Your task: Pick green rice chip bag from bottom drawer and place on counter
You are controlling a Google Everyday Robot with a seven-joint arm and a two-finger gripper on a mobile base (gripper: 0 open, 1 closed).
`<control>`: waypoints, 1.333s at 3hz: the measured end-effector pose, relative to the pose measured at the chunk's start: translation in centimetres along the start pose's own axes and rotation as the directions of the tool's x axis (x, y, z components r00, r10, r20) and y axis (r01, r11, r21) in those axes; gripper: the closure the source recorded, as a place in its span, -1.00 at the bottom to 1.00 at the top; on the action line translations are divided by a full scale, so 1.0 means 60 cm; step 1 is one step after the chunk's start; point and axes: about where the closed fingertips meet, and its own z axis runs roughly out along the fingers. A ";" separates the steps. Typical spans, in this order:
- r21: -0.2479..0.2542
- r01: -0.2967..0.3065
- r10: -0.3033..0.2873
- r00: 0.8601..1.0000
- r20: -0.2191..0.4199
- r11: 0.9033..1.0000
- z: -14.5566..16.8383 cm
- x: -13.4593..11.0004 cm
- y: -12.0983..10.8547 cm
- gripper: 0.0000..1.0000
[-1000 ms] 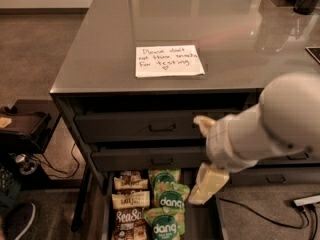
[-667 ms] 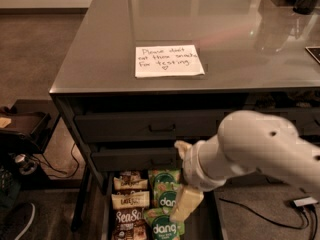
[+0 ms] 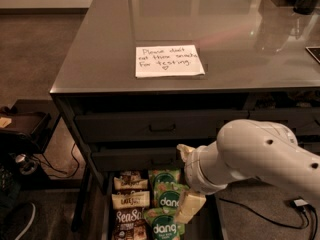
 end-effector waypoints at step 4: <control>-0.039 0.146 -0.144 0.989 0.044 0.989 0.340 0.188 -0.059 -1.00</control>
Offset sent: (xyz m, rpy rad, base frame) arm 0.0902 -0.0382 -0.2704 -0.0431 -0.0658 0.2127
